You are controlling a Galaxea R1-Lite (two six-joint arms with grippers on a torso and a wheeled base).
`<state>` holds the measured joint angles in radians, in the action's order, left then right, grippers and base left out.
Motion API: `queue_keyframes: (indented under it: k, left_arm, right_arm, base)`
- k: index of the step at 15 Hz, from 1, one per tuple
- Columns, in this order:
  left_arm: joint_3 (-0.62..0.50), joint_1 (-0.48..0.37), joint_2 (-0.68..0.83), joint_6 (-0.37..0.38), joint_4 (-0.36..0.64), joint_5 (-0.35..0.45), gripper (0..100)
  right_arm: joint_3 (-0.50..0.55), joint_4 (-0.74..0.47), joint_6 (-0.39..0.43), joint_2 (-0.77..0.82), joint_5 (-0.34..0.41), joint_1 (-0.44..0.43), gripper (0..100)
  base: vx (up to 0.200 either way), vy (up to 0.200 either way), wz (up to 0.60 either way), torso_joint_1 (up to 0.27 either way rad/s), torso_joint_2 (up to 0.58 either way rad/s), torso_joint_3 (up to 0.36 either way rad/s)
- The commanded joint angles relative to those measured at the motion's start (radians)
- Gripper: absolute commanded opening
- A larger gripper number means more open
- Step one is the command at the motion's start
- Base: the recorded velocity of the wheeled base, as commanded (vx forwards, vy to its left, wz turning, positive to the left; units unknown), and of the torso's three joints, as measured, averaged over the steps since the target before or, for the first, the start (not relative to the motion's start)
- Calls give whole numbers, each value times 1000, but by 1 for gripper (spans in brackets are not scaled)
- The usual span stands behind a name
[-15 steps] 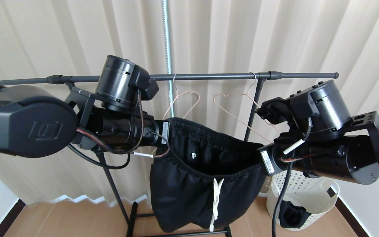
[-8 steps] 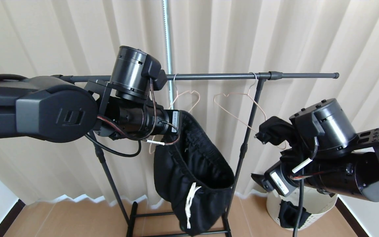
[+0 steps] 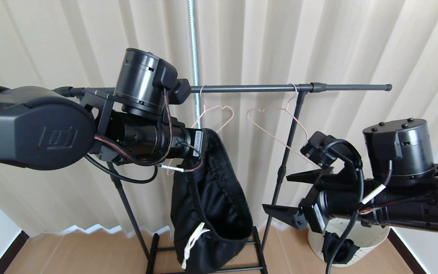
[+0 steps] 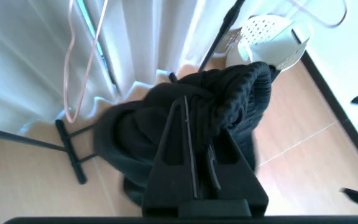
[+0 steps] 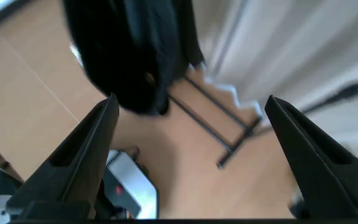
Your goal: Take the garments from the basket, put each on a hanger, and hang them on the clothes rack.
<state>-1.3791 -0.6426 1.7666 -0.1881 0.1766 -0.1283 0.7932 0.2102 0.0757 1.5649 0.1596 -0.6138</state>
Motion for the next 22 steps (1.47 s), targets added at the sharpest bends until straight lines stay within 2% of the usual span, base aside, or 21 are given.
queue_keyframes:
  k: [1, 4, 7, 12, 22]
  left_arm:
    - [32, -14, -41, 24, -3, 7, 0]
    - [51, -28, -59, 53, -5, 45, 0]
    - [58, -57, -70, 67, -5, 45, 0]
    - [74, -80, -84, 90, -5, 47, 0]
    - [106, -88, -111, 95, -5, 47, 0]
  right_arm:
    - [-58, 83, -2, 15, 26, 8, 100]
    - [-69, 127, -7, 50, 28, 20, 100]
    - [-63, 135, -5, 106, 25, 43, 100]
    - [-66, 216, -8, 231, 28, 55, 100]
    - [-92, 235, -7, 241, 31, 43, 100]
  base:
    - [0, 0, 0, 0, 0, 0]
    - [0, 0, 0, 0, 0, 0]
    - [0, 0, 0, 0, 0, 0]
    - [0, 0, 0, 0, 0, 0]
    - [0, 0, 0, 0, 0, 0]
